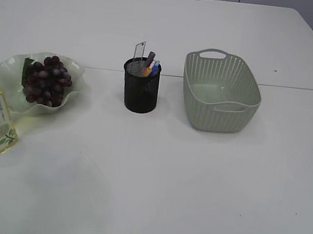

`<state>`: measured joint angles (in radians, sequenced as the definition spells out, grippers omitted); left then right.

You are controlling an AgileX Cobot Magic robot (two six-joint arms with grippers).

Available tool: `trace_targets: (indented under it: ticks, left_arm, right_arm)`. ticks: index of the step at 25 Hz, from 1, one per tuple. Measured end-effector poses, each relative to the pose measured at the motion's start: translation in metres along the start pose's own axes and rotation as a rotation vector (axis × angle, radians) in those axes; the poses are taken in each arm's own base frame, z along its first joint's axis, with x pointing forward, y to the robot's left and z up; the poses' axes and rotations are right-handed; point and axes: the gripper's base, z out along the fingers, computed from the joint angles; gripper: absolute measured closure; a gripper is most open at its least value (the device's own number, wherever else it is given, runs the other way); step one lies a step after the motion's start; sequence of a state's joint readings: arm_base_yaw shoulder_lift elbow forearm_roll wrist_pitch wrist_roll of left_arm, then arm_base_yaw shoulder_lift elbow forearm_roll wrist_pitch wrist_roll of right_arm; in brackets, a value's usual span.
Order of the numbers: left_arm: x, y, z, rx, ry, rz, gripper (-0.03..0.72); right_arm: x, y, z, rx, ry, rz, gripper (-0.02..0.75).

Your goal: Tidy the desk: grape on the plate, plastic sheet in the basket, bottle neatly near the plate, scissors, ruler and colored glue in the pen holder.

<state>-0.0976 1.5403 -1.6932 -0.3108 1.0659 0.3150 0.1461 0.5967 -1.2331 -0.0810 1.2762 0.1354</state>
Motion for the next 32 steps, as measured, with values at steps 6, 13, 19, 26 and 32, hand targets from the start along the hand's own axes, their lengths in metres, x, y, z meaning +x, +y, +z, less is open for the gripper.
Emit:
trace_targets:
  ticks: [6, 13, 19, 26, 32]
  left_arm:
    - [0.012, -0.001, -0.004, -0.027, -0.003, 0.006, 0.445]
    - [0.026, -0.001, -0.007, -0.076, -0.053, 0.014, 0.445]
    - [0.04, -0.016, -0.031, -0.083, -0.157, 0.03, 0.445]
    - [0.075, -0.03, -0.045, -0.065, -0.158, 0.035, 0.445]
    - [0.105, -0.038, -0.061, -0.067, -0.17, 0.036, 0.445]
  right_arm:
    - [0.016, -0.002, -0.002, 0.001, 0.005, -0.002, 0.281]
    - [0.021, -0.002, -0.007, -0.014, -0.01, 0.001, 0.281]
    - [0.022, 0.001, -0.009, -0.052, -0.012, 0.011, 0.281]
    - [0.03, 0.0, -0.023, -0.062, -0.063, 0.014, 0.281]
    - [0.037, -0.004, -0.034, -0.048, -0.107, 0.004, 0.281]
